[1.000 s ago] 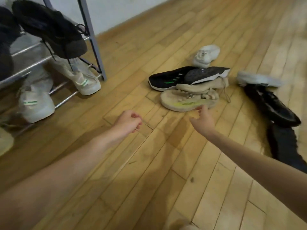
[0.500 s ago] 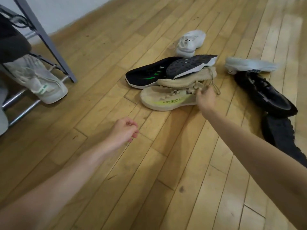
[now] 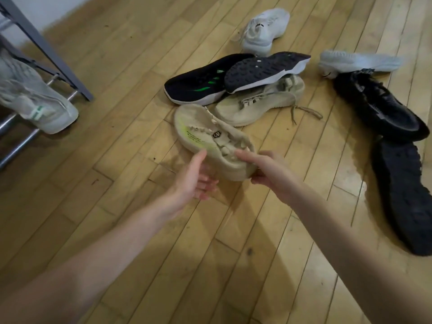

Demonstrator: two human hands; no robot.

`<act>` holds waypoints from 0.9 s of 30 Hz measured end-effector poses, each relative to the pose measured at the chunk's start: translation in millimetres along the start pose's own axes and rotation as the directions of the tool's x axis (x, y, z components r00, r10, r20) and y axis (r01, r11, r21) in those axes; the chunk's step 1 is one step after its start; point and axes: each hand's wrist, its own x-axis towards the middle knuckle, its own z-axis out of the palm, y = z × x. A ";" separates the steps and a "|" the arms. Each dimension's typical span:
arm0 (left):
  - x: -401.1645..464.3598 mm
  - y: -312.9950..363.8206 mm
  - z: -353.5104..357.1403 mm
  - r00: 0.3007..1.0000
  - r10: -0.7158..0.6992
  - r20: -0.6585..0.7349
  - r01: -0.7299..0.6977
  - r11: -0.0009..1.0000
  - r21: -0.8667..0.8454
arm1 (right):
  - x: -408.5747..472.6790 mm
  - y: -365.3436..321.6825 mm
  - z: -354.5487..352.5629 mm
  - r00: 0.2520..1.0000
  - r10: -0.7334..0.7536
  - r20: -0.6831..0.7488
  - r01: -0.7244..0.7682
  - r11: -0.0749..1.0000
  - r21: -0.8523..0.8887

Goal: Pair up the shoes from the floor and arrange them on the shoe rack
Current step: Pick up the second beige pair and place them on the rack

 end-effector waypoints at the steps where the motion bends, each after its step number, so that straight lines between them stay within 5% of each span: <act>1: -0.7 -2.0 1.1 1.000 0.019 -0.021 -0.018 1.000 0.009 | -7.2 0.9 5.4 0.999 -0.041 0.024 0.043 0.993 -0.107; 7: -5.0 -11.7 -13.8 0.991 0.035 -0.132 -0.052 0.990 -0.127 | -20.0 -3.6 1.6 0.947 -0.135 0.292 0.255 0.867 -0.428; 10: -7.2 -18.4 -22.3 0.984 0.045 -0.172 -0.063 0.993 -0.099 | 14.0 -5.5 -14.6 0.937 -0.346 0.043 0.305 0.754 -0.582; 12: -9.0 -20.4 -22.2 0.980 0.050 -0.192 -0.071 0.992 -0.103 | 42.4 -10.9 -28.7 0.852 -0.500 -0.153 0.245 0.641 -0.727; 14: -10.7 -21.0 -22.9 0.977 0.071 -0.201 -0.090 0.992 -0.088 | 66.1 -22.8 -40.9 0.785 -0.588 -0.195 0.206 0.545 -0.813; 20: -20.7 -28.2 -25.3 0.961 0.180 -0.210 -0.170 0.983 0.068 | 109.9 -46.0 -64.5 0.859 -0.489 -0.152 -0.037 0.236 -0.971; 24: -28.5 -34.6 -28.8 0.955 0.211 -0.206 -0.198 0.977 0.082 | 110.1 -50.5 -64.4 0.778 -0.622 -0.086 -0.132 -0.029 -0.991; 27: -34.9 -40.1 -35.3 0.956 0.197 -0.219 -0.188 0.980 0.062 | 98.5 -60.6 -55.0 0.762 -0.636 -0.119 -0.157 -0.004 -0.988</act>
